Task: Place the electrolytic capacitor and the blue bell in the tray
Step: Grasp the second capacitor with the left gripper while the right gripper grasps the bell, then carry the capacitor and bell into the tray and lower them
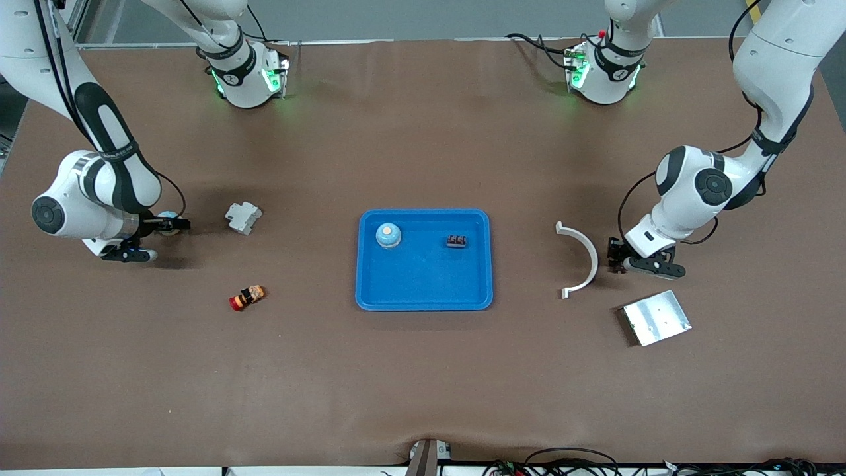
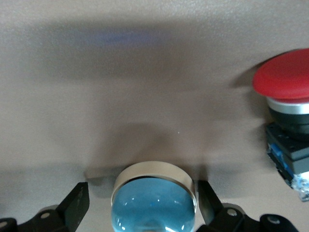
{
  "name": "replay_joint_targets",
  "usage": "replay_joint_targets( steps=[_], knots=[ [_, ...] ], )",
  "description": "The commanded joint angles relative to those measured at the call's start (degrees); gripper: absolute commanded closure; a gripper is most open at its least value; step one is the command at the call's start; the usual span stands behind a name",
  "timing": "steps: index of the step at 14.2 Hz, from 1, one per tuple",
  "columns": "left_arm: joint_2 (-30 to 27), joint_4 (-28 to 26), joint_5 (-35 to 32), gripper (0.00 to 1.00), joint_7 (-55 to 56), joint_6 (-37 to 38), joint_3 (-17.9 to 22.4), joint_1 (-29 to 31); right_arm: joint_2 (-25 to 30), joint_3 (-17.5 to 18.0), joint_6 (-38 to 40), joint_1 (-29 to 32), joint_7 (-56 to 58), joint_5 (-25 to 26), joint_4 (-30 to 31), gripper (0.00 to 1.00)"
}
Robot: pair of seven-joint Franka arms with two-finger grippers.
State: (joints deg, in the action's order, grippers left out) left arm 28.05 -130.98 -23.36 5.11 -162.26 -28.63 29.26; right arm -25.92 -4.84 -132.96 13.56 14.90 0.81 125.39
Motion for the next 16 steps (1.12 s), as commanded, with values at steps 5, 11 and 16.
replay_joint_targets(
  steps=[5,11,16],
  knots=[
    [-3.3,1.8,-1.2,1.00,5.9,3.9,0.0,0.9,0.4,0.4,2.9,0.6,2.3,-0.6,-0.3,0.59],
    [-6.5,10.1,-0.3,1.00,20.2,18.6,-5.6,0.7,2.4,1.5,17.1,-3.3,0.6,-1.2,-10.3,0.80],
    [-6.2,17.1,0.6,1.00,53.2,24.7,-14.8,0.4,2.4,1.6,26.0,-13.5,-3.5,-5.4,-22.3,1.00]
  ],
)
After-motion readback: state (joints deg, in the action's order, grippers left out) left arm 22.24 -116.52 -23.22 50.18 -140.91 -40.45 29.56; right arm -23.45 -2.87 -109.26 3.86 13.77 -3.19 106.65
